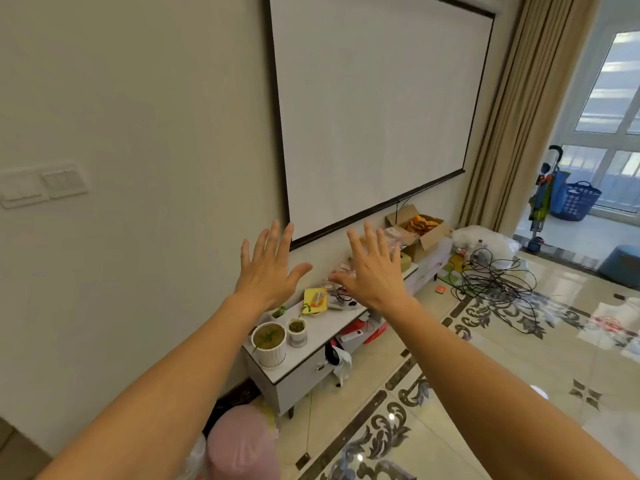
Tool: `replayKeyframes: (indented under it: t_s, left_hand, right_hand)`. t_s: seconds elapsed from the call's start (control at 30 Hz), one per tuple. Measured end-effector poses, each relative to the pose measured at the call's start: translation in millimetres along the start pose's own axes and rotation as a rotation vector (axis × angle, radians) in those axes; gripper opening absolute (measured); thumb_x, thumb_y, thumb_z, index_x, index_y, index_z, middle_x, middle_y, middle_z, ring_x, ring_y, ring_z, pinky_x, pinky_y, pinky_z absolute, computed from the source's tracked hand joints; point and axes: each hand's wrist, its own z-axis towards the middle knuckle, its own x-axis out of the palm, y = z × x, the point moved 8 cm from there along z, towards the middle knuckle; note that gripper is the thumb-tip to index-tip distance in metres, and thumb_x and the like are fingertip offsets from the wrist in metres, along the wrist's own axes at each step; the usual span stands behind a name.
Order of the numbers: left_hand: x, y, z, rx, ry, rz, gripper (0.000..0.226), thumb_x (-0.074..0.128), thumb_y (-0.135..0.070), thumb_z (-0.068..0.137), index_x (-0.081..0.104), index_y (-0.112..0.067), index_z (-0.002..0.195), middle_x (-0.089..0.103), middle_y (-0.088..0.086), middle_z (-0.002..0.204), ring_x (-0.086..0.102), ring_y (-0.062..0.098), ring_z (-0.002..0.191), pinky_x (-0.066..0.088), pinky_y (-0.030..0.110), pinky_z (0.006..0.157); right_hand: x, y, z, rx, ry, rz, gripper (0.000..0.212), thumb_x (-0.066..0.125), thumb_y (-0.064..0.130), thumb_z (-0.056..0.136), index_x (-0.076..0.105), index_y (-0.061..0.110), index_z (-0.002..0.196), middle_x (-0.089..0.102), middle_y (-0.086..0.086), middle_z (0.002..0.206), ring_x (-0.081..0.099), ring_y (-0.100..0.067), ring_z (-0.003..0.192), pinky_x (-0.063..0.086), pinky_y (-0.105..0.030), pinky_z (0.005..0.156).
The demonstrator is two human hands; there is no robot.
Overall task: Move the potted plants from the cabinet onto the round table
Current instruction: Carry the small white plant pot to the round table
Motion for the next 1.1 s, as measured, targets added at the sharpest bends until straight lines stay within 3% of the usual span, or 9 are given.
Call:
replayKeyframes:
  t_s: [0.23,0.6,0.73,0.9,1.1]
  left_hand:
    - [60,2,22,0.000,0.076,-0.028,0.089,0.046,-0.053,0.097,-0.017,-0.029,0.155,-0.008,0.006,0.167,0.004,0.027,0.154,0.001,0.057,0.121]
    - [198,45,156,0.002,0.224,-0.177,0.085,0.049,-0.045,0.098,-0.010,-0.029,0.157,-0.004,0.005,0.167,0.012,0.027,0.152,0.015,0.055,0.121]
    - [261,72,212,-0.057,0.297,-0.244,0.087,0.053,-0.043,0.098,-0.010,-0.030,0.157,-0.003,0.005,0.167,0.012,0.028,0.152,0.017,0.051,0.120]
    - [329,110,253,-0.170,0.361,-0.344,0.091,0.057,-0.034,0.098,-0.011,-0.032,0.157,-0.013,0.002,0.166,0.010,0.030,0.153,0.024,0.049,0.119]
    - [406,141,242,-0.300,0.412,-0.394,0.096,0.063,-0.025,0.095,-0.010,-0.033,0.156,-0.007,-0.001,0.166,0.027,0.029,0.148,0.034,0.047,0.113]
  right_hand:
    - [59,-35,22,-0.005,0.106,0.009,0.097,0.046,0.075,0.090,0.004,0.028,0.164,-0.004,-0.011,0.172,-0.003,-0.034,0.159,0.011,-0.061,0.125]
    - [164,-88,156,-0.005,0.178,-0.009,0.091,0.049,0.073,0.090,0.017,0.026,0.161,0.024,-0.009,0.167,0.021,-0.031,0.155,0.023,-0.054,0.123]
    - [215,-100,219,0.005,0.247,0.007,0.084,0.054,0.067,0.091,0.024,0.025,0.158,0.029,-0.007,0.165,0.026,-0.031,0.153,0.027,-0.054,0.122]
    - [290,-109,280,-0.003,0.316,0.063,0.086,0.058,0.063,0.092,0.020,0.027,0.160,0.024,-0.006,0.167,0.022,-0.030,0.155,0.026,-0.051,0.124]
    - [378,-124,295,-0.033,0.406,0.108,0.088,0.065,0.057,0.091,0.019,0.025,0.159,0.026,-0.006,0.165,0.027,-0.031,0.152,0.033,-0.052,0.120]
